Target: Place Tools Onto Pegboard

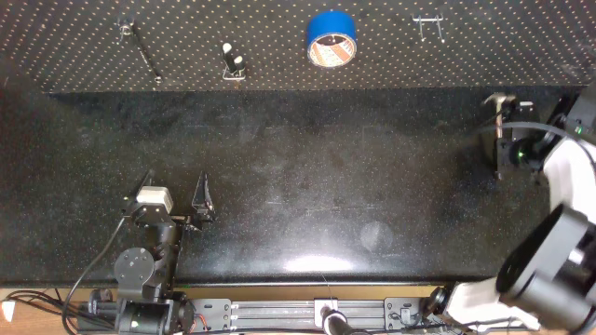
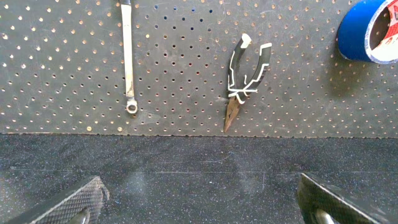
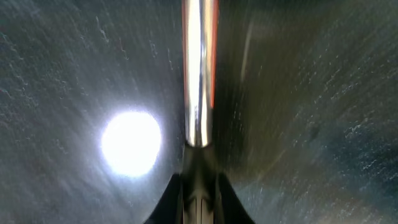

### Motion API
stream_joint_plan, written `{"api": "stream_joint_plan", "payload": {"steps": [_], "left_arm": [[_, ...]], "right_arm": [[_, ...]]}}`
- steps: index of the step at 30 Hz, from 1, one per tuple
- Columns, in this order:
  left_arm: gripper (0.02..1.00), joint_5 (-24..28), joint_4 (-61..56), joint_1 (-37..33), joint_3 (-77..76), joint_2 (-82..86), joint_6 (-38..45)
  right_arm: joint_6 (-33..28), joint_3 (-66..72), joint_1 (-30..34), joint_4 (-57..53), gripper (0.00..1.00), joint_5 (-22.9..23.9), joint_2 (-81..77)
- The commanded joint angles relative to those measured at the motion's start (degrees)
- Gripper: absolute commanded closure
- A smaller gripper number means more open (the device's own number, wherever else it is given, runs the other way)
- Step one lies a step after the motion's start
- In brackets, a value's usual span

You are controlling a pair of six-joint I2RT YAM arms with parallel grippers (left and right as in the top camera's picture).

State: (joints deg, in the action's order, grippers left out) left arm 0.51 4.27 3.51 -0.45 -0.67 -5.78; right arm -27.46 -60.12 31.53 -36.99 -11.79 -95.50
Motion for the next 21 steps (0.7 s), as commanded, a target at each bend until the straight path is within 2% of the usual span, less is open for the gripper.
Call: {"api": "stream_joint_plan", "payload": {"steps": [1,4,8,11,13,21], "left_arm": [[0.025,0.59,0.31,-0.11,0.13,0.48,0.72],[0.025,0.61,0.31,-0.11,0.13,0.48,0.72],[0.025,0.61,0.31,-0.13,0.13,0.48,0.72],[0.023,0.61,0.31,-0.11,0.13,0.48,0.72],[0.025,0.61,0.31,-0.11,0.13,0.48,0.72],[0.025,0.59,0.31,-0.11,0.13,0.48,0.72]], "right_arm": [[12.33,18.14,-2.27,18.01,0.928,-4.17,17.86],[22.36,27.93,-6.84,30.16,0.925,-4.17,31.06],[30.18,30.29,-14.95,35.58,0.925,-4.17,38.60],[35.85,30.29,-21.68,46.95,0.925,-4.15,40.19],[36.87,29.51,-24.26,51.06,0.930,-3.87,38.91],[36.85,21.40,-28.81,51.08,0.925,-3.93,26.80]]}}
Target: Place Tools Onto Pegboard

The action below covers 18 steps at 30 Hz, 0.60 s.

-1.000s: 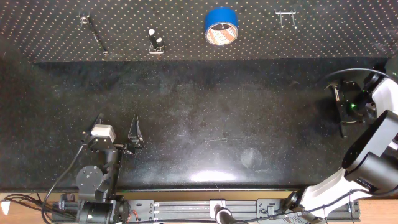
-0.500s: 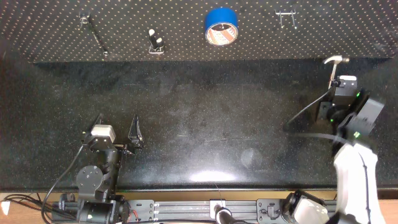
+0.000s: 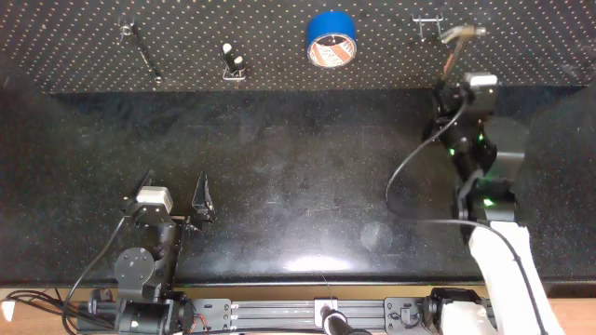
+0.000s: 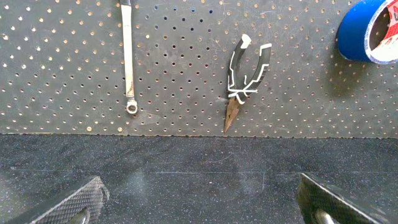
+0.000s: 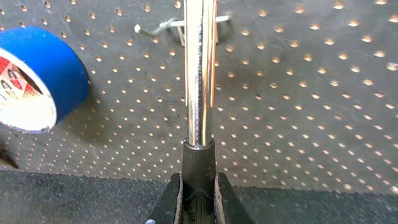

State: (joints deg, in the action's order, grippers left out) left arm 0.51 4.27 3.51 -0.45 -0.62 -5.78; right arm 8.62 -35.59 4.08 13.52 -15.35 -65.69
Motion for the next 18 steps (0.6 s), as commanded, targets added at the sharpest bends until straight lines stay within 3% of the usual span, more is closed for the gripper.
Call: {"api": "stream_joint_plan", "payload": {"steps": [1,18], "left_arm": [[0.023,0.61,0.31,-0.11,0.13,0.44,0.72],[0.025,0.61,0.31,-0.11,0.13,0.44,0.72]], "right_arm": [[0.74,-3.61,-1.84,0.55,0.925,-0.37,-3.65],[0.79,-13.05,-2.78,0.35,0.930,-0.37,-19.12]]}}
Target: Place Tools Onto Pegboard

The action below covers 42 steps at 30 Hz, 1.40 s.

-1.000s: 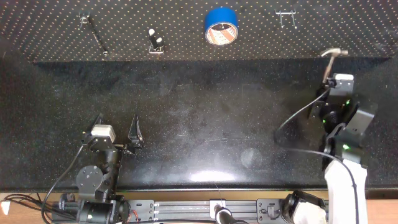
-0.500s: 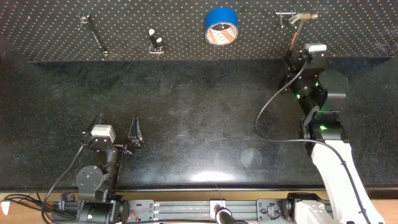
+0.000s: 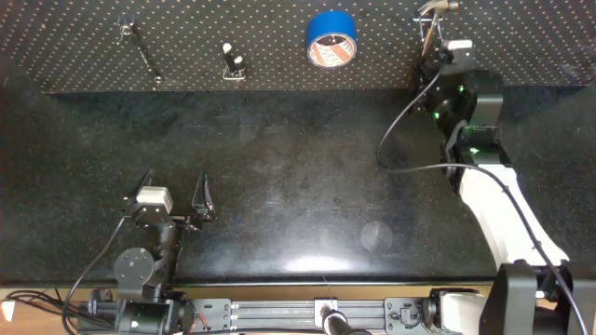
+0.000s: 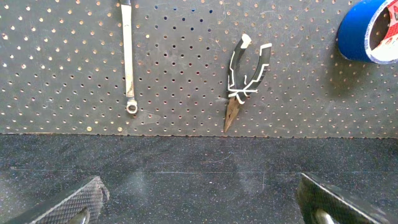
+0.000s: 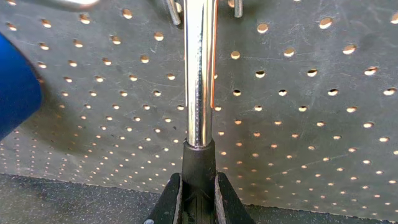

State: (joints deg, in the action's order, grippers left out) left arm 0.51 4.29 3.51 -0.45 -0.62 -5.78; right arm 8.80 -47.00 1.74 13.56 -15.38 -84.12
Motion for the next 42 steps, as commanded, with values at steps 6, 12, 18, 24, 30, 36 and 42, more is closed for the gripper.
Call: {"api": "stream_joint_plan", "payload": {"steps": [6,12,18,24,30,36,42], "left_arm": [[0.023,0.61,0.28,-0.11,0.13,0.44,0.72],[0.023,0.61,0.28,-0.11,0.13,0.44,0.72],[0.023,0.61,0.28,-0.11,0.13,0.44,0.72],[0.025,0.61,0.28,-0.11,0.13,0.44,0.72],[0.025,0.59,0.28,-0.11,0.13,0.44,0.72],[0.023,0.59,0.28,-0.11,0.13,0.44,0.72],[0.023,0.61,0.28,-0.11,0.13,0.44,0.72]], "right_arm": [[0.61,-1.64,-0.44,0.33,0.121,-0.35,-0.70],[0.52,2.56,1.09,-3.19,0.095,-0.35,7.56],[-3.54,29.79,6.12,-5.35,0.093,-0.35,47.63],[-3.50,35.26,5.79,-23.91,0.091,8.72,83.03],[-3.50,37.70,5.73,-35.82,0.088,8.55,84.06],[-3.50,40.44,5.73,-35.76,0.086,8.52,83.89],[-3.54,40.44,5.73,-35.74,0.086,10.38,83.89]]}}
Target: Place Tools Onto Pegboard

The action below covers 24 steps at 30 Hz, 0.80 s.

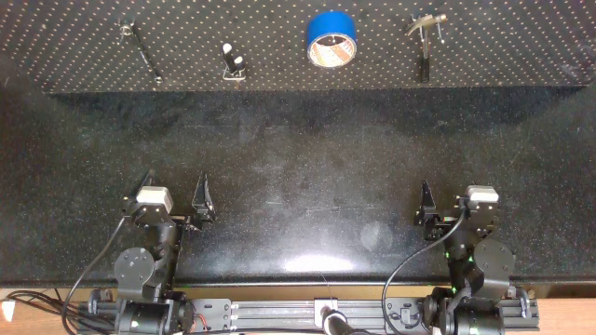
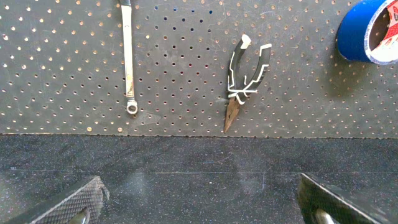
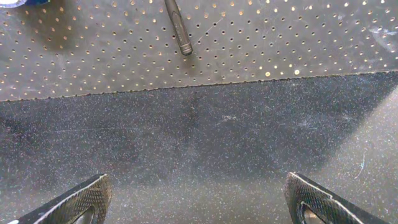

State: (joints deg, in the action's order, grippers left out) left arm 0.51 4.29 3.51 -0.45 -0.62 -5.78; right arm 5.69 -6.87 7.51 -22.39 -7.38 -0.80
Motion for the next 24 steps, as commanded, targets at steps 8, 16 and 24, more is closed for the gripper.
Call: {"api": "stream_joint_plan", "payload": {"steps": [8,16,24], "left_arm": [[0.023,0.61,0.28,-0.11,0.13,0.44,0.72],[0.025,0.61,0.28,-0.11,0.13,0.44,0.72],[0.025,0.61,0.28,-0.11,0.13,0.44,0.72]], "right_arm": [[-0.63,6.60,-5.16,18.25,0.080,6.95,0.76],[-0.61,6.60,-8.83,18.27,0.077,6.95,0.76],[-0.61,6.60,-8.83,18.25,0.077,6.95,0.76]]}}
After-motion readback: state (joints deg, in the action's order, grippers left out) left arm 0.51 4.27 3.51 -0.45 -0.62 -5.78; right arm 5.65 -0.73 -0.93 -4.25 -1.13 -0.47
